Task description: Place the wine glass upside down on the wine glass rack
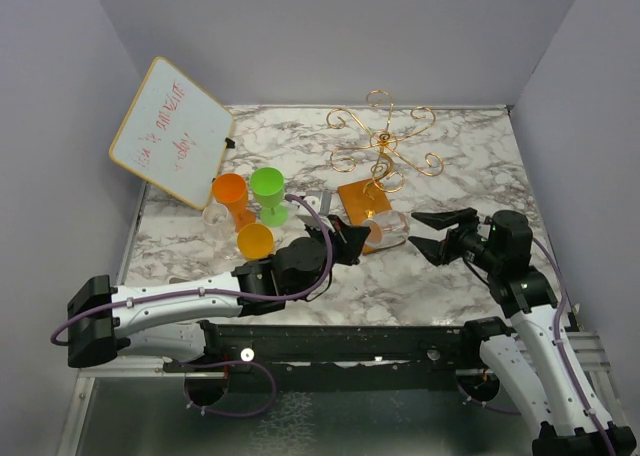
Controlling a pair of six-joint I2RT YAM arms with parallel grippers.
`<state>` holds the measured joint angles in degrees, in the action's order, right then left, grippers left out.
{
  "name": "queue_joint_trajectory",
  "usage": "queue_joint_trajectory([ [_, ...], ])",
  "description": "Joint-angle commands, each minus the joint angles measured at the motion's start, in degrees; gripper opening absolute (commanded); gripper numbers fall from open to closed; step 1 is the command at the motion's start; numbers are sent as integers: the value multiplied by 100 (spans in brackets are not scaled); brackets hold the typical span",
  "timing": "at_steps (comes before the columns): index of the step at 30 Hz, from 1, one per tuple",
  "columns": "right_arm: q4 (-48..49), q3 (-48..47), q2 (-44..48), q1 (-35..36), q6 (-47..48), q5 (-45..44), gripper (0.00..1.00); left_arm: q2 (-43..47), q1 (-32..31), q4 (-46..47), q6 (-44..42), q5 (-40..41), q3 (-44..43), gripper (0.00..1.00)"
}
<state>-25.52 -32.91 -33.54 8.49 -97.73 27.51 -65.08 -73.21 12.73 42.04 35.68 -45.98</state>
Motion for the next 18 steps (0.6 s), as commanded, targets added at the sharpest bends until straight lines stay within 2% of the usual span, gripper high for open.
queue_joint_trajectory([
  [1,470,65,-67,-32,-127,-153,56,-52,-59,686,-124,174,100,0],
  [13,737,129,-267,-38,-112,-188,30,-372,-109,1021,-467,262,-11,0],
  [18,781,94,-475,-32,-40,-134,26,-392,-130,1106,-530,255,20,0],
])
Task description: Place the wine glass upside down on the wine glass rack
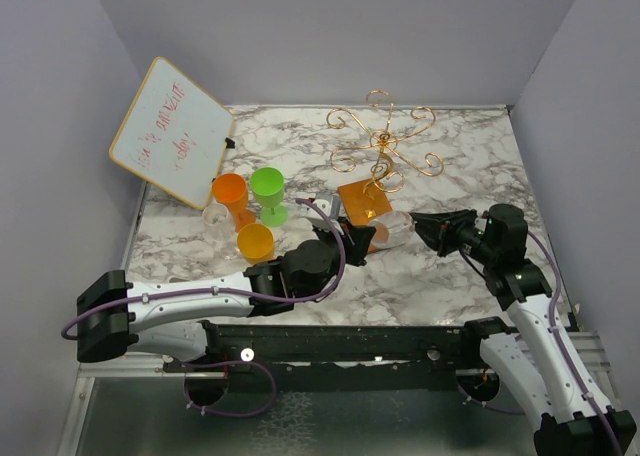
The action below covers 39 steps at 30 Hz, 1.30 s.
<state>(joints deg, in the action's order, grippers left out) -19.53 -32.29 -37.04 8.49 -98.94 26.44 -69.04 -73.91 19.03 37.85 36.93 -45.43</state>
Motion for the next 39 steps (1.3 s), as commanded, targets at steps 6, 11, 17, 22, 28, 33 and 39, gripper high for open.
queue_joint_trajectory([
  [6,301,-25,-276,-27,146,-43,13,-82,-61,506,-89,113,-7,0],
  [11,398,-46,-397,-32,321,-84,1,-87,-62,497,-59,207,37,3],
  [17,640,-242,-437,-35,1186,-695,1,196,-61,444,-26,346,232,36],
  [22,968,-488,-672,-40,2689,-1087,0,800,-62,117,-13,334,561,62],
  [28,1500,-576,-746,-41,5209,-1343,1,1612,-60,-1012,-23,274,575,81],
  [33,2128,-481,-513,-41,7051,-978,1,2017,-62,-1847,-289,281,206,91],
  [39,2234,-482,-168,-41,7923,-1484,1,2019,-53,-2595,-932,217,-701,99],
])
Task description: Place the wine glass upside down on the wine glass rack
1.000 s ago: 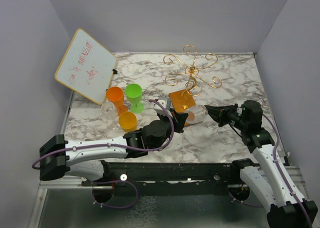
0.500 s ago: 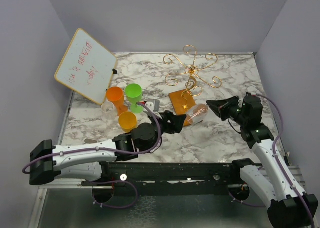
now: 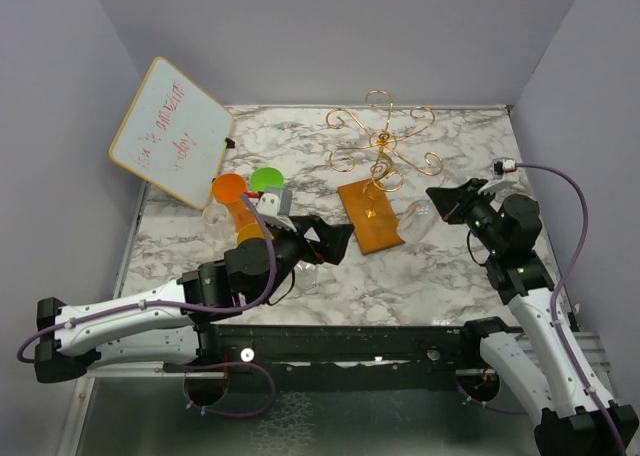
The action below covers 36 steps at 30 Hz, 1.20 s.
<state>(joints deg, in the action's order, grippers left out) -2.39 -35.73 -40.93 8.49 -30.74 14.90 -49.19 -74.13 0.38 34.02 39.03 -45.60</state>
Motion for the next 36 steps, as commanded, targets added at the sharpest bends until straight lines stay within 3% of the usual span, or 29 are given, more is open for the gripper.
queue_joint_trajectory([
  [1,558,-144,247,-41,1200,-389,1,-2,-25,-844,-628,-16,-844,99],
  [9,1055,136,630,-38,1217,-1284,1,-427,15,-1443,-966,-731,-2009,99],
  [15,960,369,1343,-38,1511,-1145,1,-929,37,-1545,-701,-1387,-2671,99],
  [22,327,51,1907,-39,2568,1100,1,-2047,381,-1861,78,-2880,-3893,99],
  [26,248,-113,1992,-40,2927,1843,1,-2772,1146,-1783,986,-4752,-4277,99],
  [29,296,-215,1868,-40,3021,2328,1,-3079,1646,-1183,1675,-5858,-4196,99],
  [32,24,-427,1678,-40,3379,2747,1,-3246,1801,-808,2088,-6197,-4202,95],
  [36,-180,-553,1607,-39,3645,3123,1,-3467,1904,-681,2523,-6422,-4284,82],
])
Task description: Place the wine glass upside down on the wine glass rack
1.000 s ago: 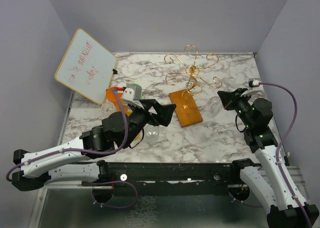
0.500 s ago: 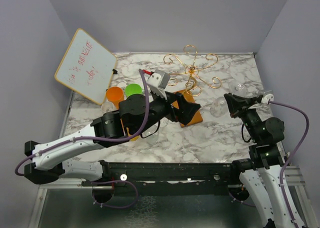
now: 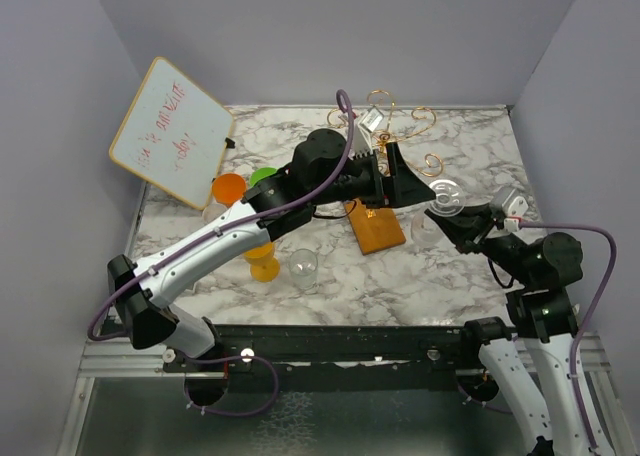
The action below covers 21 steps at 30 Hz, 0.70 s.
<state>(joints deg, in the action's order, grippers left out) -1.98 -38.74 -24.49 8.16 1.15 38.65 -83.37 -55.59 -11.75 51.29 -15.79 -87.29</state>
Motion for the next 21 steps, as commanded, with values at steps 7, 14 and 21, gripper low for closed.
queue_joint_trajectory([
  [7,-558,-475,-174,-8,755,1132,1,-391,84,813,1456,-1482,-133,46],
  [14,-533,-457,-152,-8,682,1232,1,-338,93,1042,1643,-1620,-52,6],
  [21,-147,-153,204,-8,116,914,37,-127,166,1665,2343,-1690,364,0],
])
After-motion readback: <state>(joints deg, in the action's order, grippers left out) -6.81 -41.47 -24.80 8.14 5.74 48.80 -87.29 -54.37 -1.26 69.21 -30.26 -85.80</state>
